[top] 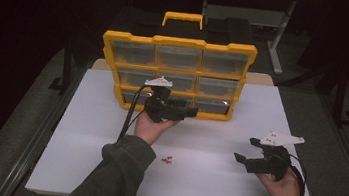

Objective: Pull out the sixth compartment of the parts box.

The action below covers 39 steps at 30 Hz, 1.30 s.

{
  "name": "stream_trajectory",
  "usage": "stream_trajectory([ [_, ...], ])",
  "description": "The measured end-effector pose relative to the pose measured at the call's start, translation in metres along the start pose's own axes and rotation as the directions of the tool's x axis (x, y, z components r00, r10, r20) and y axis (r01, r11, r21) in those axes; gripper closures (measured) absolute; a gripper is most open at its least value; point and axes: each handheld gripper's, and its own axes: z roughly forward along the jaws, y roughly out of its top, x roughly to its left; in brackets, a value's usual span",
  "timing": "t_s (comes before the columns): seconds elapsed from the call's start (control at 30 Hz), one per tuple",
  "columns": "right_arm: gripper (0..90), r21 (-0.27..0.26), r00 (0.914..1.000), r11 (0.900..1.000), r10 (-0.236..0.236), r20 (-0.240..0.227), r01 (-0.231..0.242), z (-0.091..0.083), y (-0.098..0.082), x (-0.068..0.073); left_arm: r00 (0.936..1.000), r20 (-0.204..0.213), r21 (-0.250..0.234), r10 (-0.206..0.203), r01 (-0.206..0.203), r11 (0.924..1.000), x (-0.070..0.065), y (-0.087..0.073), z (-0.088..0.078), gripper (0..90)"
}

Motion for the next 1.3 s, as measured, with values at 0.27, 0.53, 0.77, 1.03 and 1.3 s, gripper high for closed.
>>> stream_trajectory([
  [0.27,20.0,-0.011,1.0000,1.000,-0.003,-0.001,0.003,0.000,0.000,-0.002,0.9936,-0.031,-0.064,-0.109,0.107,0.9923,0.004,0.010,0.021,40.1],
  [0.53,20.4,-0.013,1.0000,1.000,0.002,0.004,-0.002,0.001,0.001,-0.002,0.9855,-0.010,-0.130,-0.169,0.167,0.9774,0.000,0.018,0.042,46.4],
  [0.77,20.9,-0.016,1.0000,1.000,0.007,-0.003,-0.007,0.000,0.001,-0.003,0.9698,0.023,-0.171,-0.243,0.243,0.9548,-0.004,0.025,0.056,52.0],
  [1.03,22.3,-0.022,0.9999,1.000,-0.008,-0.015,0.008,0.000,0.000,-0.001,0.9636,0.043,-0.171,-0.264,0.267,0.9483,-0.005,0.025,0.067,58.3],
  [1.3,23.0,-0.030,0.9998,0.999,-0.013,-0.017,0.012,-0.001,0.000,0.000,0.9386,0.069,-0.236,-0.338,0.345,0.9086,-0.007,0.026,0.074,69.3],
])
